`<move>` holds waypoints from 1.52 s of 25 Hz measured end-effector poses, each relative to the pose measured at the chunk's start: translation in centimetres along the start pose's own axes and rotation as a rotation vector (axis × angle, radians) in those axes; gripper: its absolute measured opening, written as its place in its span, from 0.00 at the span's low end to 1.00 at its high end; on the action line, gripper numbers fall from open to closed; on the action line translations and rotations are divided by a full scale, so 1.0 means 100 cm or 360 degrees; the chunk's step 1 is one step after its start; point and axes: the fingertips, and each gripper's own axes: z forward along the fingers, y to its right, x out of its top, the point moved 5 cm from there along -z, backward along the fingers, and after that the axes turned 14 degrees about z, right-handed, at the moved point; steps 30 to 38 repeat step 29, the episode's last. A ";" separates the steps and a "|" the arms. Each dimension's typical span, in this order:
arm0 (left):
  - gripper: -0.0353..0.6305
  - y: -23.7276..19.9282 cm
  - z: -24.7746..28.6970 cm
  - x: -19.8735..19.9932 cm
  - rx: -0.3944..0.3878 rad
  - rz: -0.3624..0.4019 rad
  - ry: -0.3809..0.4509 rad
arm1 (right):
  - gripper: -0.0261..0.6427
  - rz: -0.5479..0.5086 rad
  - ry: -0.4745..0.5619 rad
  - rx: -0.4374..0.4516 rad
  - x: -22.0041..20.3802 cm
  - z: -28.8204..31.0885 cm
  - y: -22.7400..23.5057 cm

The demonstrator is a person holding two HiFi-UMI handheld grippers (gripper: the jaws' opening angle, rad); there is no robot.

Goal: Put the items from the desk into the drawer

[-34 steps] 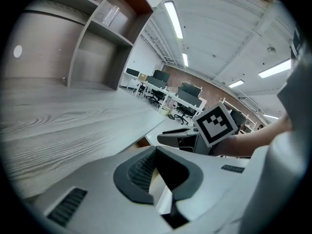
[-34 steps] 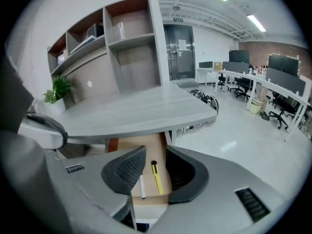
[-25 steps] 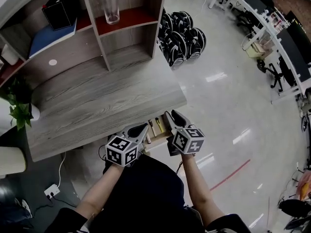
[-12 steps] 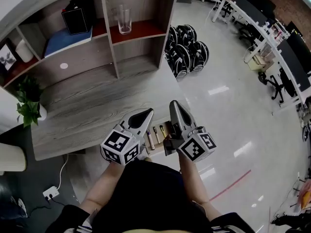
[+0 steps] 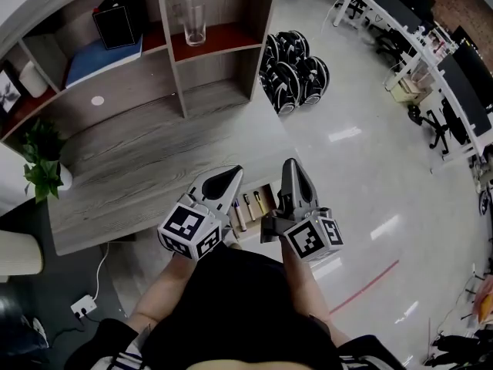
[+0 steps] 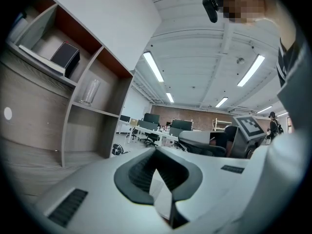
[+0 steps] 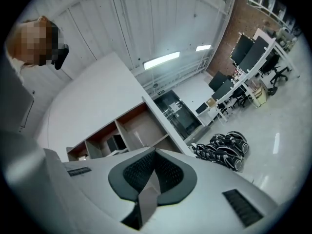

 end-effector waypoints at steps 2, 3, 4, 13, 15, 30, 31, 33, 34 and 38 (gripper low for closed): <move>0.06 0.004 0.002 0.000 -0.0012 0.0013 -0.0011 | 0.06 -0.0025 0.0012 -0.0038 0.003 -0.003 0.006; 0.06 0.005 0.003 -0.001 -0.0015 0.0019 -0.0015 | 0.06 -0.0031 0.0014 -0.0053 0.004 -0.004 0.008; 0.06 0.005 0.003 -0.001 -0.0016 0.0023 -0.0019 | 0.06 -0.0040 0.0014 -0.0064 0.005 -0.005 0.011; 0.06 0.005 0.002 -0.008 -0.0016 0.0006 -0.0060 | 0.06 -0.0223 -0.0028 -0.0067 0.007 -0.010 0.009; 0.06 0.006 0.002 -0.009 -0.0016 0.0000 -0.0066 | 0.06 -0.0218 -0.0028 -0.0075 0.007 -0.012 0.009; 0.06 0.020 -0.001 -0.016 -0.0018 -0.0024 -0.0087 | 0.06 -0.0262 -0.0041 -0.0096 0.008 -0.028 0.009; 0.06 0.020 -0.001 -0.016 -0.0018 -0.0024 -0.0087 | 0.06 -0.0262 -0.0041 -0.0096 0.008 -0.028 0.009; 0.06 0.020 -0.001 -0.016 -0.0018 -0.0024 -0.0087 | 0.06 -0.0262 -0.0041 -0.0096 0.008 -0.028 0.009; 0.06 0.020 -0.001 -0.016 -0.0018 -0.0024 -0.0087 | 0.06 -0.0262 -0.0041 -0.0096 0.008 -0.028 0.009; 0.06 0.020 -0.001 -0.016 -0.0018 -0.0024 -0.0087 | 0.06 -0.0262 -0.0041 -0.0096 0.008 -0.028 0.009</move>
